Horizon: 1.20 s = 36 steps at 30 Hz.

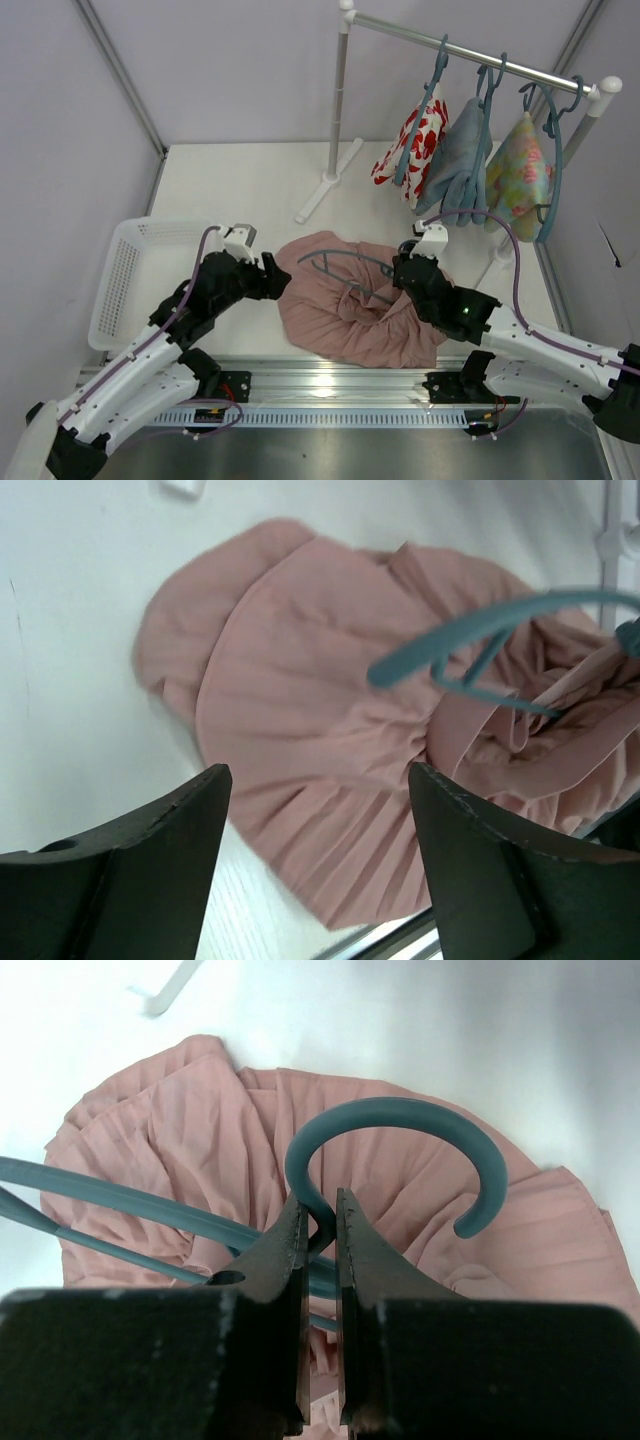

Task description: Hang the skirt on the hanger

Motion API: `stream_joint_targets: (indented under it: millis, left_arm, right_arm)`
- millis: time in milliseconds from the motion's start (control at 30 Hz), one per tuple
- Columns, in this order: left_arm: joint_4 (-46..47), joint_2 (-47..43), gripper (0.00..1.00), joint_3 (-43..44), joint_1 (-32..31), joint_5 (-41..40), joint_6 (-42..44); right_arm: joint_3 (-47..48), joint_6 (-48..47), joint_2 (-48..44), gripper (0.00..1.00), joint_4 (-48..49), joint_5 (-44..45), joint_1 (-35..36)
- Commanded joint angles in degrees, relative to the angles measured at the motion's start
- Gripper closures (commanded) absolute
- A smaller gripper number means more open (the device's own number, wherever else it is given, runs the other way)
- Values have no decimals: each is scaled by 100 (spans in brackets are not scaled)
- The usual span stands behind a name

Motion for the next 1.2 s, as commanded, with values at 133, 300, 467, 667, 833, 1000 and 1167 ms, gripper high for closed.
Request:
stream_joint_targets:
  millis: [133,300,467,667,833,1000,1167]
  left_arm:
    - [771,-385,29,-584,-27,853,-217]
    - [1299,528,34,-392,-911,1048,-6]
    - [2010,1758,37,-224,-1407,801,82]
    - [2898,2366,37,-75,-1618,687,266]
    - [3523,3016,39,22,-1767,538,267]
    - [3752,3421,44,57,-1925,433,363]
    - [4041,3702,51,-31,-2004,-6,398]
  right_arm:
    - [175,441,-31,100,-13,248,-122]
    - [210,704,-153,100,-189,318,-122]
    - [289,907,-347,100,-426,477,-122]
    - [272,1065,-470,100,-584,521,-122]
    - [290,1258,-497,100,-743,565,-131]
    - [254,1390,-628,100,-795,644,-131]
    - [298,1452,-655,100,-866,653,-122]
